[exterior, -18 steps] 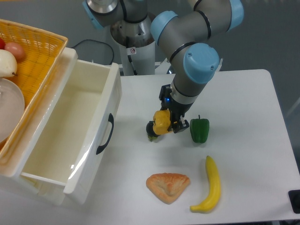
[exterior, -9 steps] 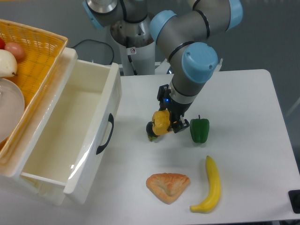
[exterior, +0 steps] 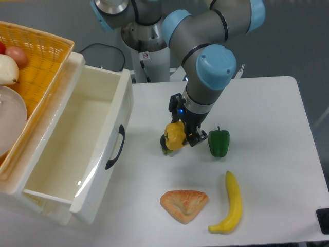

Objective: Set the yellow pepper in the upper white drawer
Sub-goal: 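Close the gripper around the yellow pepper on the table, then lift the yellow pepper up off the table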

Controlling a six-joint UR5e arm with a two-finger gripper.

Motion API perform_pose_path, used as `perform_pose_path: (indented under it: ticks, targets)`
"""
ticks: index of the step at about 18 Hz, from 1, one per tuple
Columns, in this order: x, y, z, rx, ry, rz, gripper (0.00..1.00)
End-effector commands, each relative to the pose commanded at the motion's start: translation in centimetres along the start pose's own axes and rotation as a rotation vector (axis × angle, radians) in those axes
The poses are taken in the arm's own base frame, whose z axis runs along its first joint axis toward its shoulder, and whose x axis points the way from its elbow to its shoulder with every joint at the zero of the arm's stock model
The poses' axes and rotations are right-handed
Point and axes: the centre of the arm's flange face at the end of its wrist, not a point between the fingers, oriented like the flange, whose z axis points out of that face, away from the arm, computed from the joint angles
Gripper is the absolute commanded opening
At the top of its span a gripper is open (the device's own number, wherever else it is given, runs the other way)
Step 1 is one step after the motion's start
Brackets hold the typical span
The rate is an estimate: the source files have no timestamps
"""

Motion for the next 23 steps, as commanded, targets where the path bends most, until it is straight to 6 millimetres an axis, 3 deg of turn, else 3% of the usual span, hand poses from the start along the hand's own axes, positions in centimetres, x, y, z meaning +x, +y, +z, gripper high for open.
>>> perform_pose_path:
  ticks: [5, 10, 13, 23]
  targets:
    - [0.3, 0.2, -0.7, -0.005, 0.043, -0.115, 0.1]
    - [1.7, -0.4, -2.9, 0.038, 0.026, -0.212, 0.1]
    - [3.7, -0.3, -6.3, 0.165, 0.029, -0.323, 0.1]
    - [8.2, -3.3, -10.7, 0.335, 0.064, -0.547, 0.1]
